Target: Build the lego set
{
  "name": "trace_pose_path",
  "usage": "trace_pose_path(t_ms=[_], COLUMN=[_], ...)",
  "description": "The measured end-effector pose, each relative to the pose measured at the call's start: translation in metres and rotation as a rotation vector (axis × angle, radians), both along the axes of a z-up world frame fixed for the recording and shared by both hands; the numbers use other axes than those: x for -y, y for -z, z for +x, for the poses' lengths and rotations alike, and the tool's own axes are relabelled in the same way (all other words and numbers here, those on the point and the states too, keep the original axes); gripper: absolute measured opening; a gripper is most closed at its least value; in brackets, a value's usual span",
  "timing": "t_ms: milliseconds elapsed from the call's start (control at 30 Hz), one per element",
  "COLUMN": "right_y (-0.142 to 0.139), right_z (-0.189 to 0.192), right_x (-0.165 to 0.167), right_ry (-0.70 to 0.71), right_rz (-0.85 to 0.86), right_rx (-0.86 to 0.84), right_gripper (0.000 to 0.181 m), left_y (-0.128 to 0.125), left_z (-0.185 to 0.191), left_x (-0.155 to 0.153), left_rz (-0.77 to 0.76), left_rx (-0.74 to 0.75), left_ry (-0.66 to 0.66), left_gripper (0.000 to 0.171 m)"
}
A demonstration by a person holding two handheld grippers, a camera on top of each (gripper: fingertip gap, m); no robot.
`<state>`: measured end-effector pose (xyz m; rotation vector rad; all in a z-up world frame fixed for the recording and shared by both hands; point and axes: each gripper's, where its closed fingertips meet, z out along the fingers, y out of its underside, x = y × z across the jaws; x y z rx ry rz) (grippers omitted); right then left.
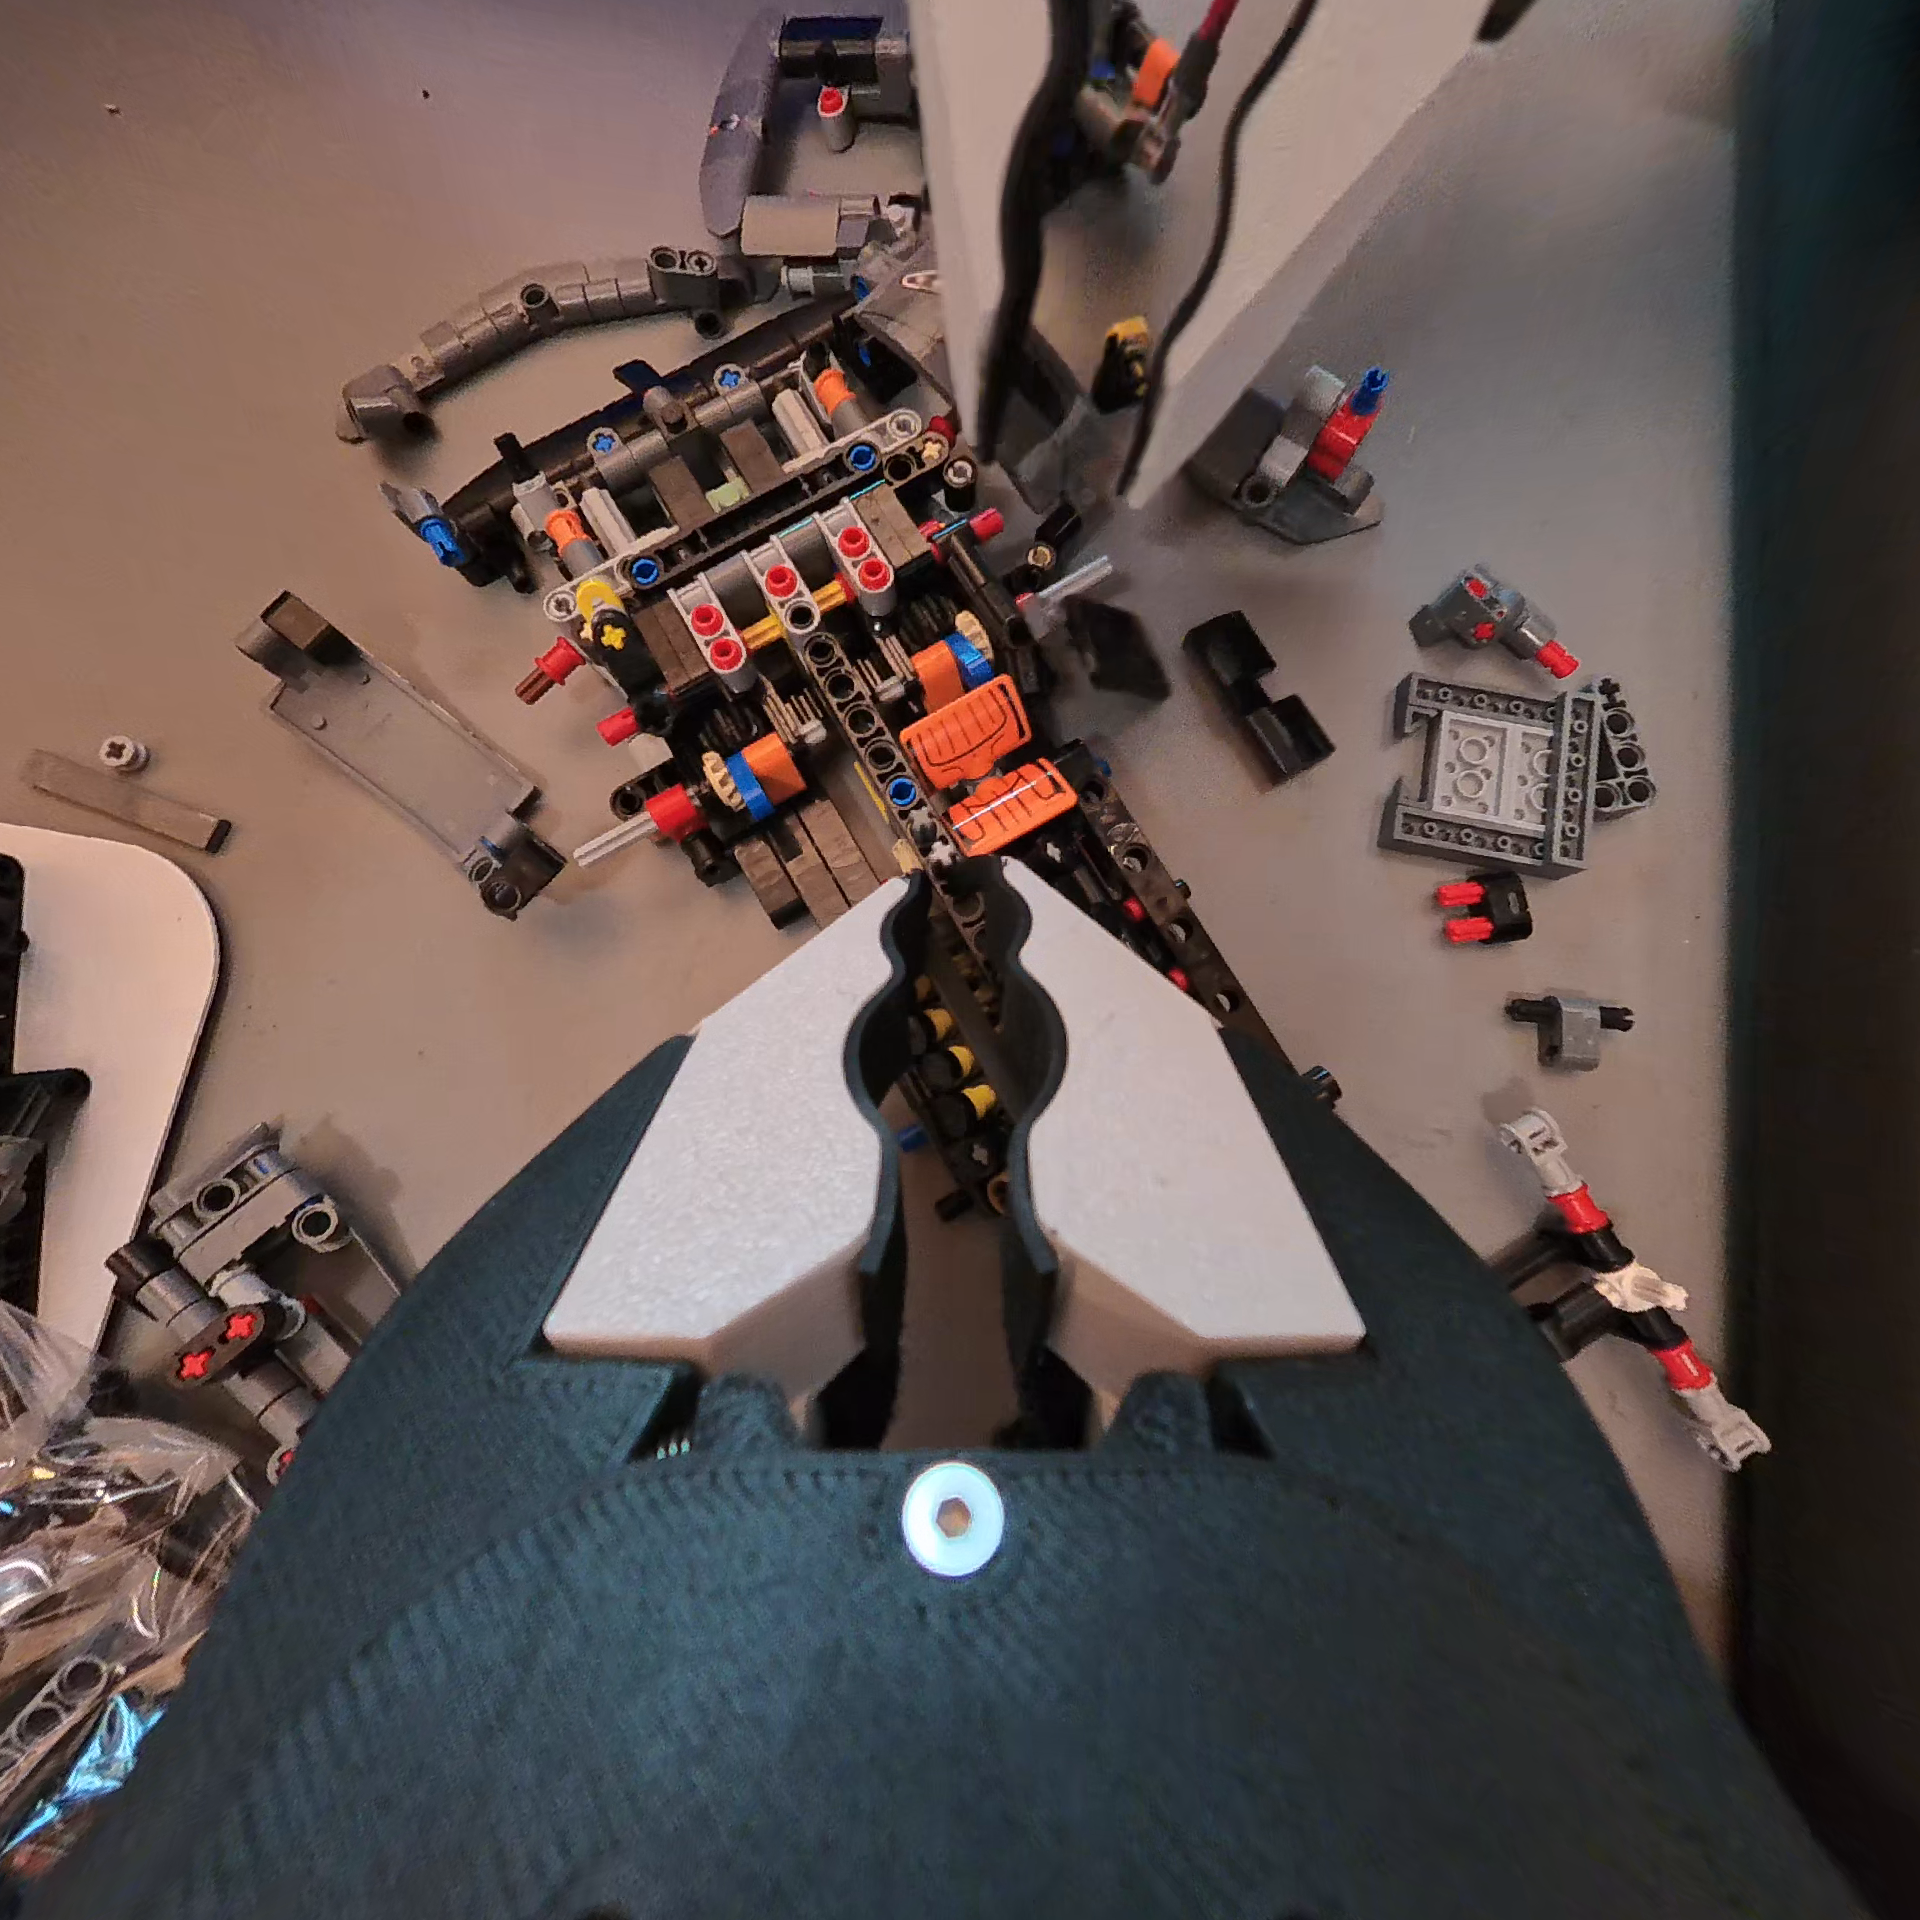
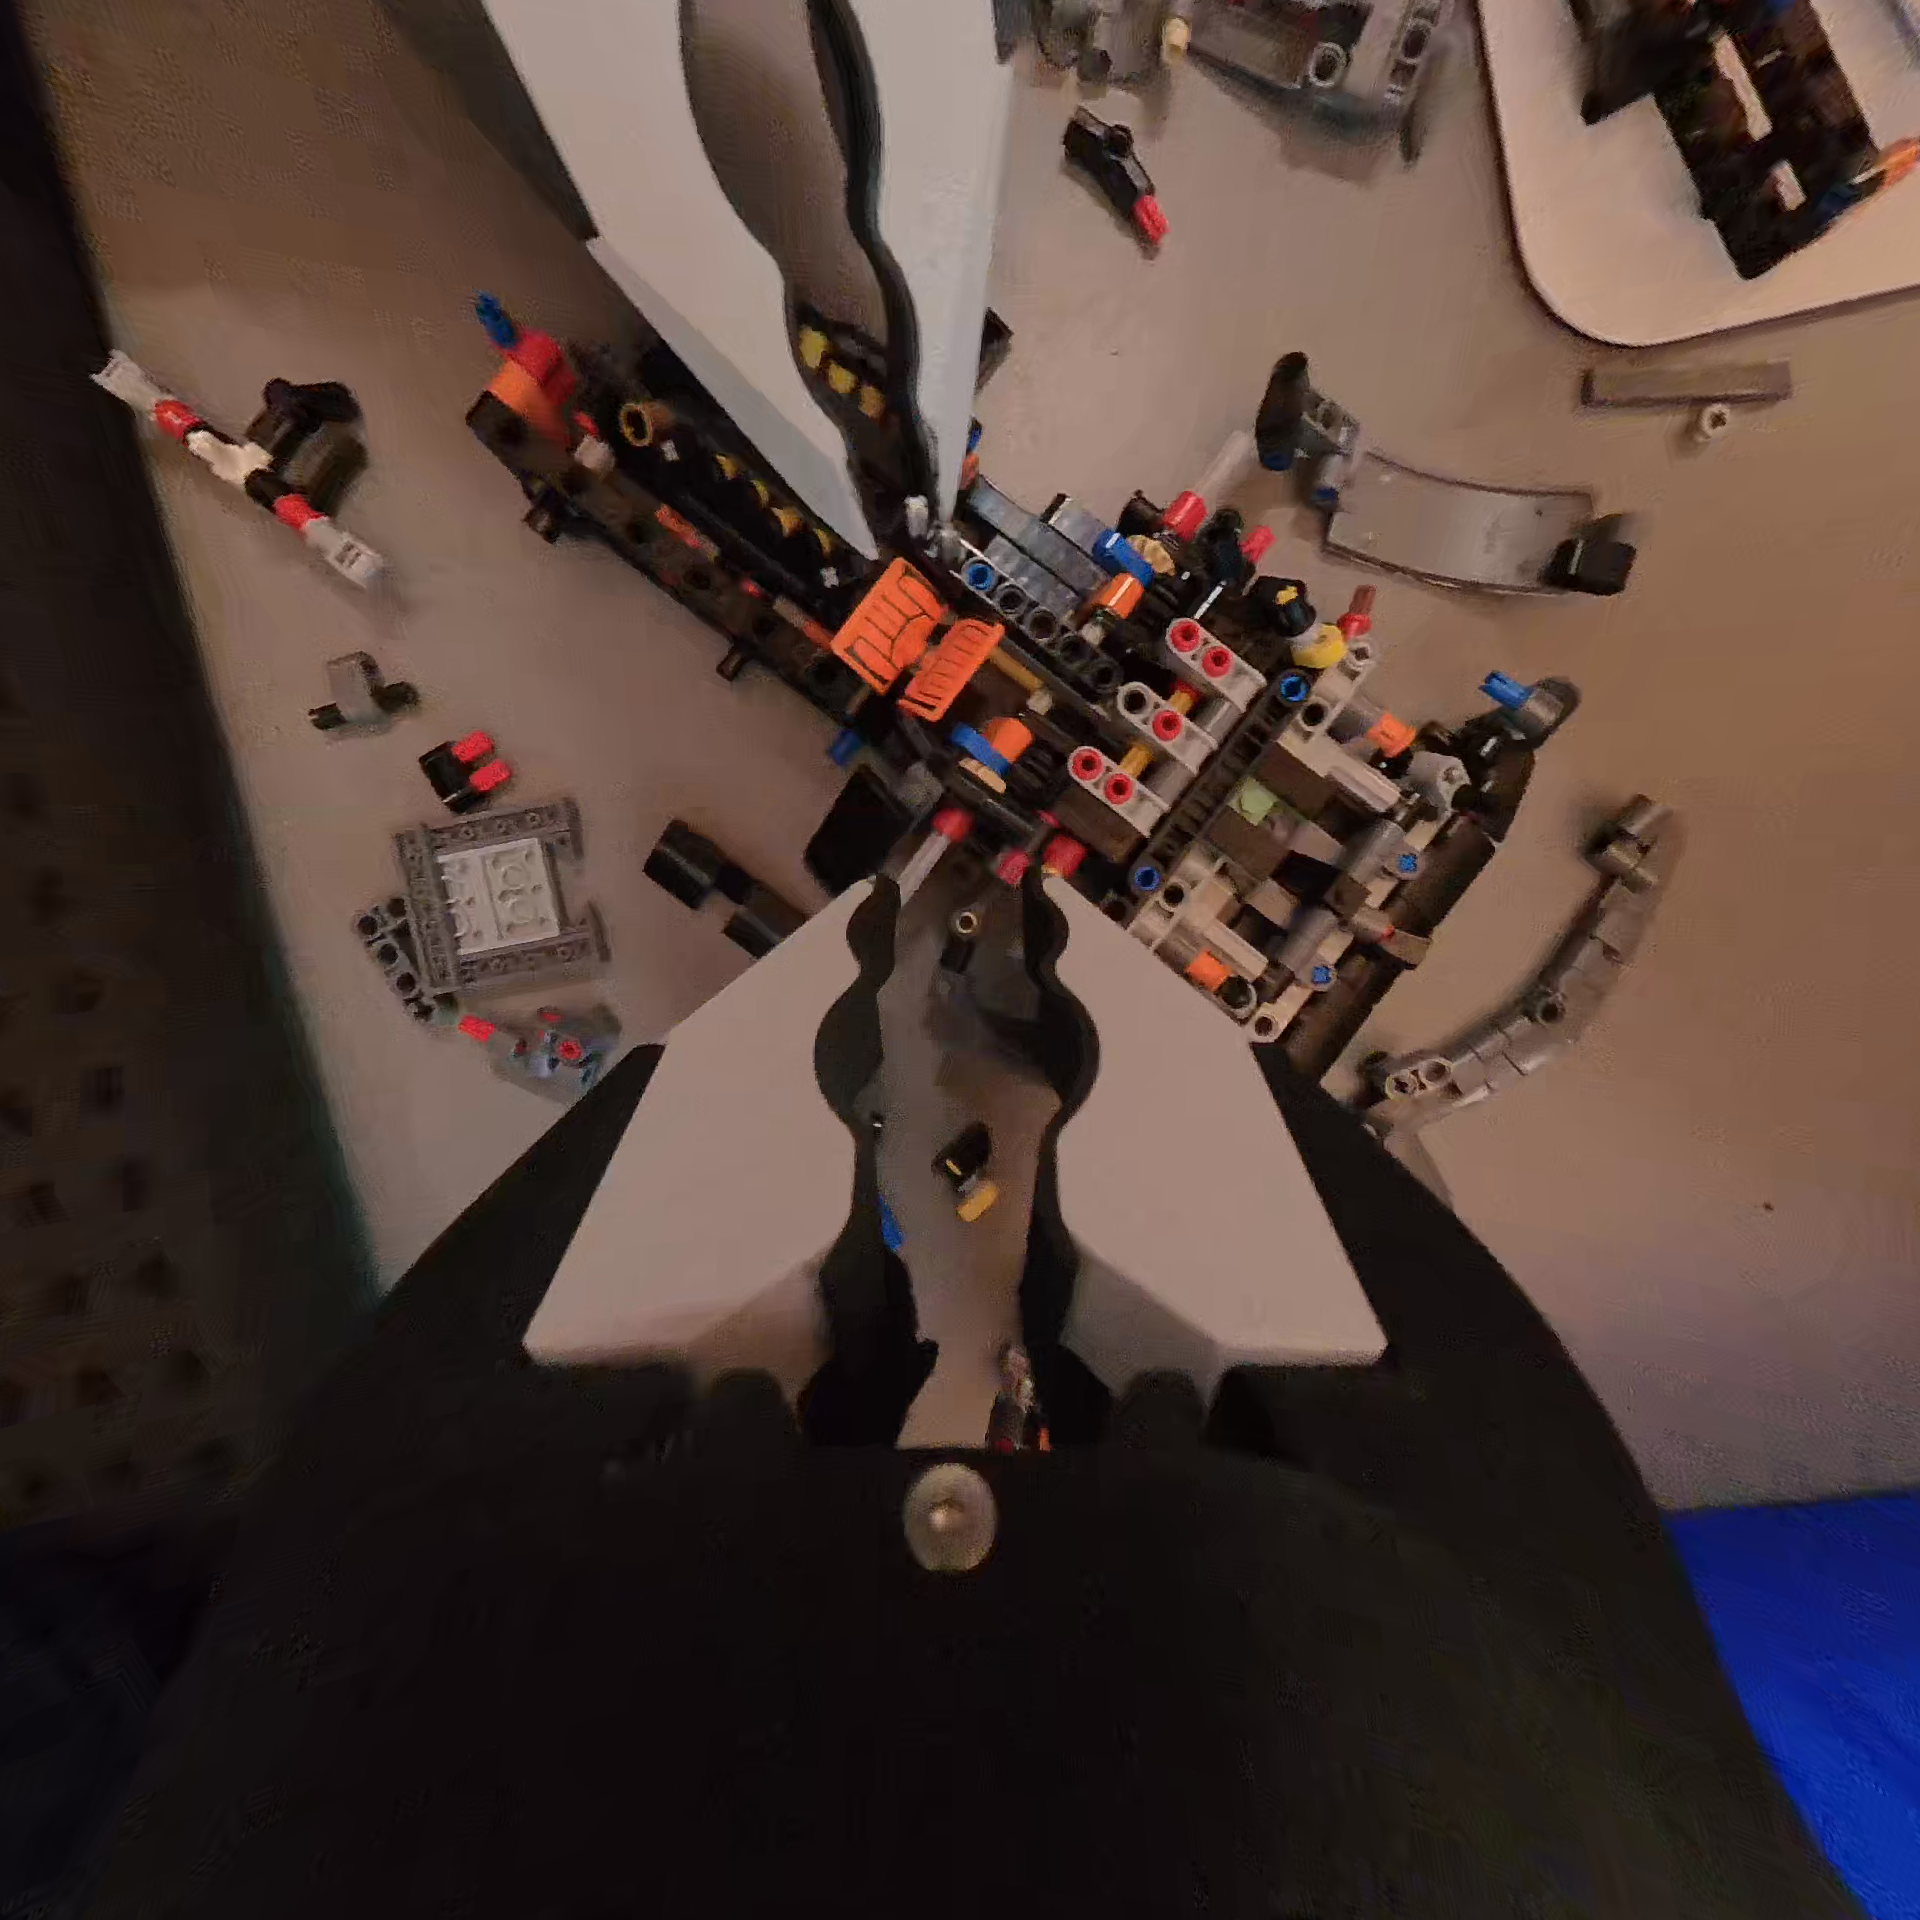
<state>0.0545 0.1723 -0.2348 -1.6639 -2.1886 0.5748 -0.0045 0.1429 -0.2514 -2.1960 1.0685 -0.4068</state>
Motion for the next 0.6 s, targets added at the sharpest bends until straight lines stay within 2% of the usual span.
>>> trace_pose_path(t_ms=[200, 267, 467, 600], right_y=[0.019, 0.02, 0.019, 0.019], right_z=[-0.005, -0.008, -0.02, -0.028], right_x=[-0.005, -0.01, -0.015, -0.023], right_ry=[0.022, 0.042, 0.083, 0.142], right_rz=[0.04, 0.067, 0.023, 0.013], right_rx=[0.07, 0.064, 0.011, -0.016], right_gripper=[0.019, 0.007, 0.004, 0.003], left_y=[0.0, 0.0, -0.001, -0.002], left_z=[0.0, 0.0, -0.007, -0.009], left_x=[0.0, 0.0, -0.001, -0.005], left_rz=[-0.002, -0.001, 0.016, 0.089], left_rx=[0.002, 0.001, -0.033, -0.107], left_ry=[-0.001, -0.002, -0.012, -0.009], left_gripper=[0.008, 0.008, 0.009, 0.009])
